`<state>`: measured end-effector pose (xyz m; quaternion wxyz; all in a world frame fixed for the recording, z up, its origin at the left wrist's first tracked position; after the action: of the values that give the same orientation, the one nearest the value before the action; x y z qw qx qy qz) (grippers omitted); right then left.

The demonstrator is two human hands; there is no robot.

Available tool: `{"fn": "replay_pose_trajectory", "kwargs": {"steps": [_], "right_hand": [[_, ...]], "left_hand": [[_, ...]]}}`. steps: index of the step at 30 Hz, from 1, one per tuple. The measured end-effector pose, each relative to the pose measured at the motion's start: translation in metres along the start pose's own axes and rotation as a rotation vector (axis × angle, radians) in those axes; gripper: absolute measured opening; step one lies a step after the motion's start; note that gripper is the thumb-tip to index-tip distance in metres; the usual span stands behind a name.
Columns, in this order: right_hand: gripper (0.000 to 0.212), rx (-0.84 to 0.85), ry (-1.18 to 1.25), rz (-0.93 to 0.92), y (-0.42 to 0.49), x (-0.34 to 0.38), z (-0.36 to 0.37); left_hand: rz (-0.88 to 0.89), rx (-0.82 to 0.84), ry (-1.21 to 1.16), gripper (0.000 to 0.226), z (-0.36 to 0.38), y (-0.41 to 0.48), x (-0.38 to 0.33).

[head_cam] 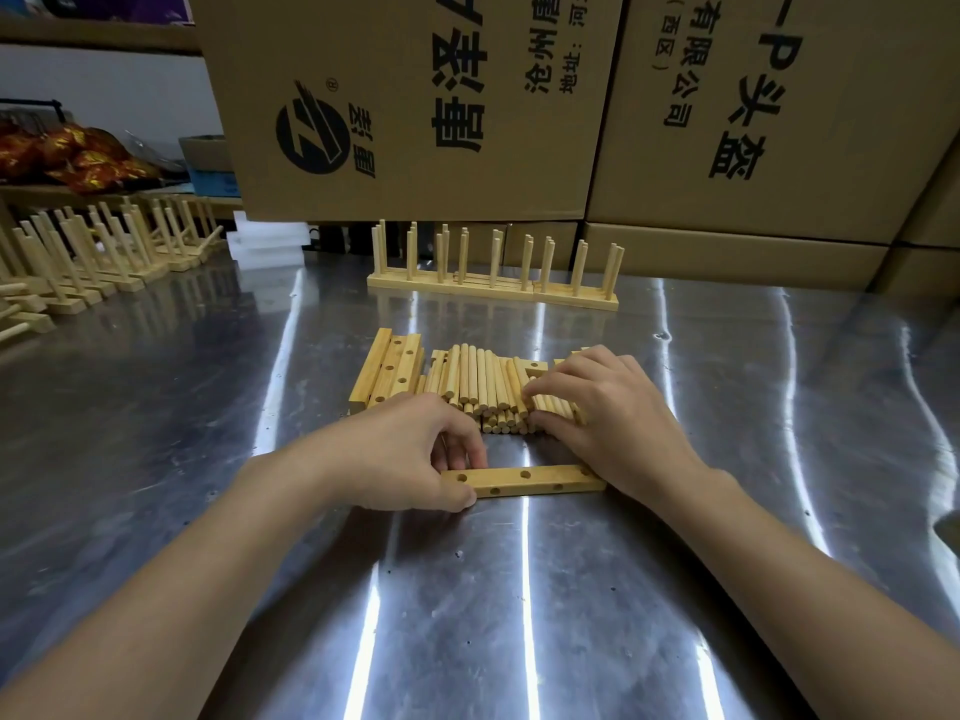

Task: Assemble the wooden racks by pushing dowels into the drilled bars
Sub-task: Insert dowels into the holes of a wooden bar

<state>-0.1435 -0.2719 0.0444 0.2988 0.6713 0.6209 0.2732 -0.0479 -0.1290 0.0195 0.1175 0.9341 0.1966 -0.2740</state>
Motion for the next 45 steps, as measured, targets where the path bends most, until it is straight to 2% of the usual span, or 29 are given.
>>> {"fn": "replay_pose_trajectory", "kwargs": {"steps": [3, 5, 9, 12, 15, 19, 29, 36, 42, 45], "right_hand": [[0.02, -0.026, -0.018, -0.015, 0.001, 0.002, -0.004], [0.02, -0.127, 0.031, 0.054, 0.003, -0.004, -0.015], [0.015, -0.358, 0.496, 0.474, -0.001, -0.037, -0.033], [0.016, -0.388, 0.787, 0.696, -0.005, -0.051, -0.031], [0.017, -0.368, 0.966, 0.801, -0.007, -0.052, -0.027], [0.019, -0.361, 1.036, 0.809, -0.005, -0.046, -0.028], [0.018, -0.337, 1.061, 0.76, -0.001, -0.029, -0.03], [0.018, -0.435, 0.858, 0.601, 0.004, -0.018, -0.05], [0.011, -0.38, 0.662, 0.479, 0.006, -0.009, -0.058], [0.028, -0.338, 0.601, 0.453, 0.006, -0.008, -0.056]], "left_hand": [[0.011, -0.012, -0.011, 0.014, 0.0, 0.001, -0.002], [0.025, -0.054, -0.053, 0.012, -0.004, 0.002, -0.004], [0.041, -0.196, -0.316, 0.012, -0.026, 0.004, -0.009], [0.006, -0.282, -0.641, 0.022, -0.038, 0.003, -0.009], [-0.094, -0.404, -0.839, 0.032, -0.046, 0.004, 0.003], [-0.172, -0.466, -0.942, 0.045, -0.048, 0.003, 0.013], [-0.196, -0.456, -0.931, 0.033, -0.043, 0.005, 0.014], [-0.205, -0.459, -0.958, 0.036, -0.045, 0.003, 0.012], [-0.221, -0.481, -0.993, 0.041, -0.049, 0.0, 0.012], [-0.213, -0.481, -0.995, 0.04, -0.049, -0.001, 0.009]]}}
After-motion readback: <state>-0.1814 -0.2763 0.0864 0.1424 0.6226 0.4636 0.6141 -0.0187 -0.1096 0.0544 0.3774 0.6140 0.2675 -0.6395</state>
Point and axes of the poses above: each hand's wrist, its own y-axis towards the middle knuckle, its own z-axis out of the palm, x = y × z, the point moved 9 cm from there along y, towards the middle knuckle, and after that the axes turned 12 degrees about -x, right-handed, at the moved point
